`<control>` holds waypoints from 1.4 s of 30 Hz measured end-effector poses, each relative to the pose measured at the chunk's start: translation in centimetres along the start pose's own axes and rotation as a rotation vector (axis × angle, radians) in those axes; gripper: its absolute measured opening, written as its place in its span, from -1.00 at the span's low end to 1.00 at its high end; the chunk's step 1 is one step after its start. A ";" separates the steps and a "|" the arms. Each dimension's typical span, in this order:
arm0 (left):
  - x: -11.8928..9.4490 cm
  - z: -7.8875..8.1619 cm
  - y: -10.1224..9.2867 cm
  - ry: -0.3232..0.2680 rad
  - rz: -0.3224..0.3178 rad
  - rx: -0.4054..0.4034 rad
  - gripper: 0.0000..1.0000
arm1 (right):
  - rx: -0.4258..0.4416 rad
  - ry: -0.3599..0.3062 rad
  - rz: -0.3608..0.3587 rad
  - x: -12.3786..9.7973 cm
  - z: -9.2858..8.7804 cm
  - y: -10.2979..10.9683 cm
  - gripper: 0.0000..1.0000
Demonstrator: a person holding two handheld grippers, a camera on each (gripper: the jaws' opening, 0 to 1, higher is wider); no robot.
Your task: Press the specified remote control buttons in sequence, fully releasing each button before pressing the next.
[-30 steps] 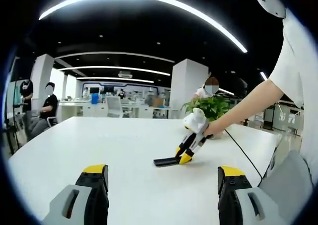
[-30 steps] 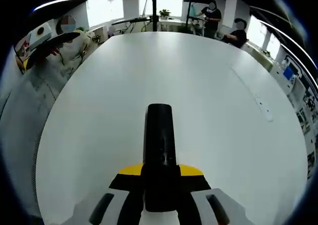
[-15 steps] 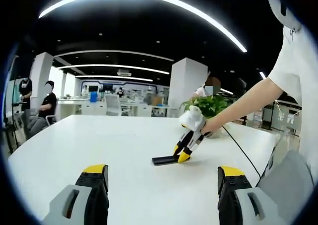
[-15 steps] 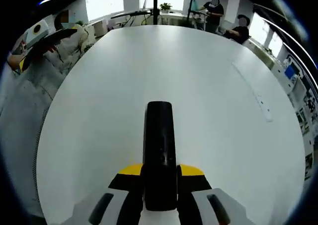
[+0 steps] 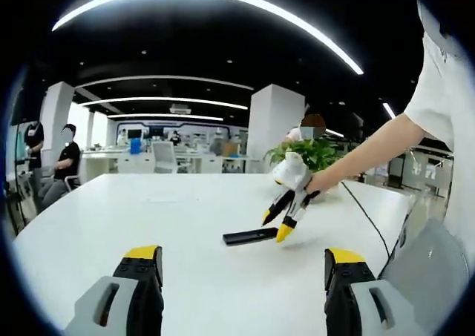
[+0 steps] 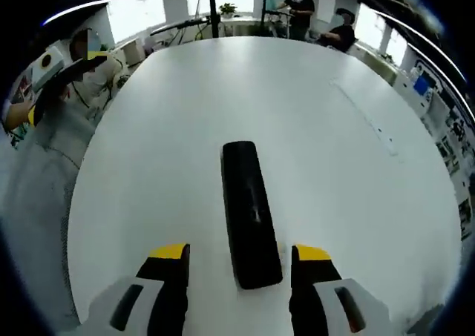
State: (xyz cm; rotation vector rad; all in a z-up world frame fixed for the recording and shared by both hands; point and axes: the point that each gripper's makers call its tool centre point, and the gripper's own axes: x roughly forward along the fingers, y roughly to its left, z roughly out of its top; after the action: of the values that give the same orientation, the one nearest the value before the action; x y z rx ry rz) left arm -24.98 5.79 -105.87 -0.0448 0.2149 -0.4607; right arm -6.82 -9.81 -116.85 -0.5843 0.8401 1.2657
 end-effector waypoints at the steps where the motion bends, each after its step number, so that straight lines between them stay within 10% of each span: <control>1: 0.0 -0.1 -0.2 0.014 -0.010 -0.012 0.80 | 0.043 -0.040 -0.002 -0.8 0.3 0.3 0.32; 11: -0.2 0.4 -0.1 -0.001 -0.015 0.000 0.76 | 0.281 -0.462 -0.314 -13.6 0.1 3.1 0.32; 20: -0.2 0.8 0.2 -0.032 0.001 -0.012 0.78 | 0.559 -0.822 -0.493 -19.4 -2.3 9.9 0.49; 31: -0.3 1.0 -0.1 -0.044 0.002 -0.019 0.78 | 0.544 -0.911 -0.725 -22.5 -4.0 13.9 0.76; 42: -0.4 1.4 0.0 -0.073 0.009 -0.056 0.85 | 0.507 -1.008 -0.779 -23.0 -3.3 14.2 0.83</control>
State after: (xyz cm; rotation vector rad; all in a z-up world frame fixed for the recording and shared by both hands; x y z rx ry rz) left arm -25.04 6.00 -104.46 -0.1149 0.1562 -0.4430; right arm -23.13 -22.52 -99.18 0.1759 0.0186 0.4523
